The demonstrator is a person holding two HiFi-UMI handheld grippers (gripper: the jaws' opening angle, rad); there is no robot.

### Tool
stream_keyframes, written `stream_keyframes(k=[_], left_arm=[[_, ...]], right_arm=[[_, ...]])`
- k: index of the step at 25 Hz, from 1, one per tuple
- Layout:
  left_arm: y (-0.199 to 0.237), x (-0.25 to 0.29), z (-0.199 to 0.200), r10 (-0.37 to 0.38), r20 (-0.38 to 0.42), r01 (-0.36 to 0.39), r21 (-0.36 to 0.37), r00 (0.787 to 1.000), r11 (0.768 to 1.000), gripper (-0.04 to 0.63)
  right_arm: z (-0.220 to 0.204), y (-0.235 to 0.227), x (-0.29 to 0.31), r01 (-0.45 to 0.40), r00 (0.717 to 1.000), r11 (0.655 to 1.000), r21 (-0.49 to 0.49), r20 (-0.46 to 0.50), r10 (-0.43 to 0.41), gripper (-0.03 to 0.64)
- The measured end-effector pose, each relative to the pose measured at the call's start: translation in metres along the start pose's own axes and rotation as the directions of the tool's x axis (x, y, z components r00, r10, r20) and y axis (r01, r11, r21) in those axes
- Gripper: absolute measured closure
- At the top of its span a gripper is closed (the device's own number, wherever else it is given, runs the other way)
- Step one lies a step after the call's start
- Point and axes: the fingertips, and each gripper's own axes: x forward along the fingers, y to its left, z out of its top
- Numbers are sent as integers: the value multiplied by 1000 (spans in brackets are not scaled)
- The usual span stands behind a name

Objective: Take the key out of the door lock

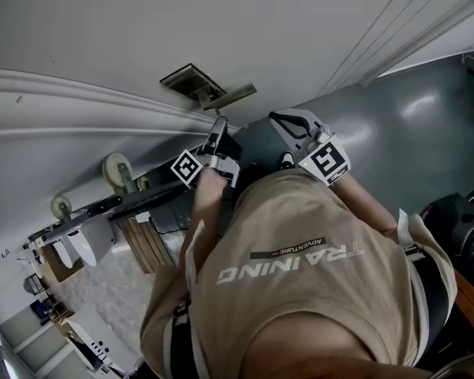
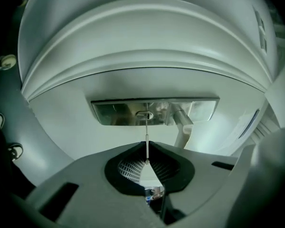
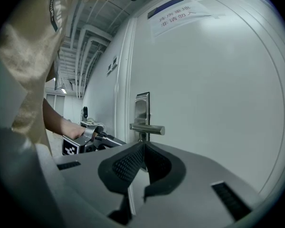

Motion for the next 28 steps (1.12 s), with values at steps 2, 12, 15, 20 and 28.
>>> stream_keyframes(k=[2, 12, 15, 20, 28], left_arm=[[1, -7, -6, 3, -8, -3, -10, 1000, 1000, 572], [-14, -54, -24, -38, -25, 38, -5, 999, 999, 572], [-17, -84, -23, -36, -27, 36, 3, 999, 999, 572], [-32, -131, -20, -33, -27, 34, 18, 999, 999, 572], [-40, -172, -24, -82, -68, 82, -2, 994, 997, 572]], right_arm=[[-4, 4, -2, -3, 1000, 1000, 14, 0, 3, 601], [-12, 34, 7, -21, 1000, 998, 52, -14, 21, 601], [4, 53, 15, -26, 1000, 999, 37, -4, 26, 601], [20, 90, 14, -19, 1000, 997, 73, -2, 19, 601], [6, 139, 5, 38, 998, 993, 112, -57, -32, 601]])
